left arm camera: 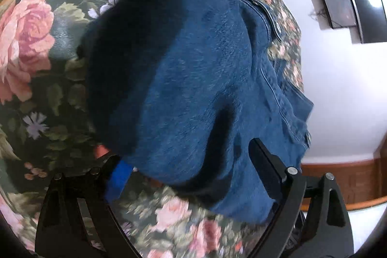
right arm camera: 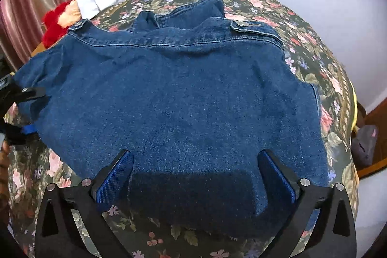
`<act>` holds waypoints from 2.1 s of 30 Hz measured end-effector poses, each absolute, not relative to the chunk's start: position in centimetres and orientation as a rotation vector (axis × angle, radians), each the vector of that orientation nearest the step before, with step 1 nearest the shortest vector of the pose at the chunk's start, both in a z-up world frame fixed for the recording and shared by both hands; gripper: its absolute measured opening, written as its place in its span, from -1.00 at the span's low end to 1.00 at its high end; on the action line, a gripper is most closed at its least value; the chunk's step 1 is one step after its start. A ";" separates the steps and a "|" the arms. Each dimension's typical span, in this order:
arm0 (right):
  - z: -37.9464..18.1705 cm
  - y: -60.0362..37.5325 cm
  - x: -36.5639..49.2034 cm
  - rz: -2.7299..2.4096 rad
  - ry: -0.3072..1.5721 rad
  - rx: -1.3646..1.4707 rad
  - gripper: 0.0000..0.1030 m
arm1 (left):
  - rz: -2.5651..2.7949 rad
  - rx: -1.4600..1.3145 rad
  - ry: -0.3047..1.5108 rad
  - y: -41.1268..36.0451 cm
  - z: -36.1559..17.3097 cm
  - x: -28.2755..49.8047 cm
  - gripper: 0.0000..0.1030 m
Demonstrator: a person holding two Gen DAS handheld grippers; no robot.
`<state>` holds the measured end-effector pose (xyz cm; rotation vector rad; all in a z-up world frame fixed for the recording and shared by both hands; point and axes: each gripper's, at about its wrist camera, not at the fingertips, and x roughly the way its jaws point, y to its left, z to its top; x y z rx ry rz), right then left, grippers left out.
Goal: Fold large clothes
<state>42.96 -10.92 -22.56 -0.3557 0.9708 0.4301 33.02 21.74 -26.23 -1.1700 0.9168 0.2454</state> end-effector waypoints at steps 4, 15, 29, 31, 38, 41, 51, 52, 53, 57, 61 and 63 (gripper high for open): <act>-22.6 -10.9 42.8 0.442 0.963 -0.345 1.00 | 0.344 -1.115 0.876 18.9 -25.6 34.3 0.52; -22.4 -10.9 42.8 0.477 0.986 -0.342 1.00 | 0.424 -0.755 0.795 17.4 -21.7 35.8 -0.46; -23.0 -3.1 43.4 0.584 1.124 -0.213 1.00 | 0.382 -0.486 0.608 17.5 -13.9 32.7 -0.52; -24.2 -1.2 41.8 0.615 1.096 -0.312 1.00 | 0.386 -0.438 0.608 17.2 -14.0 32.8 -0.53; -22.7 -3.1 41.7 0.739 1.142 -0.260 0.88 | 0.330 -0.251 0.564 13.6 -12.2 33.2 -0.54; -19.2 -7.8 41.5 0.663 1.079 -0.122 0.87 | 0.267 -0.099 0.522 9.8 -10.5 34.0 -0.55; -11.7 -25.3 39.8 0.338 0.926 0.099 0.87 | -0.067 0.319 0.562 -5.5 -11.9 35.1 -0.58; -11.4 -26.9 39.2 0.311 0.921 0.109 0.87 | -0.121 0.327 0.622 -6.3 -12.8 35.5 -0.58; -11.2 -27.8 38.9 0.297 0.920 0.115 0.87 | -0.186 0.336 0.705 -7.0 -14.1 35.8 -0.58; -11.2 -30.8 37.0 0.260 0.929 0.139 0.87 | -0.223 0.463 0.755 -8.5 -16.0 34.6 -0.55; -11.6 -31.3 35.5 0.263 0.945 0.121 0.87 | -0.270 0.430 0.816 -7.4 -15.1 33.8 -0.36; -11.4 -30.6 35.4 0.276 0.945 0.112 0.87 | -0.318 0.375 0.848 -6.7 -14.4 33.4 0.07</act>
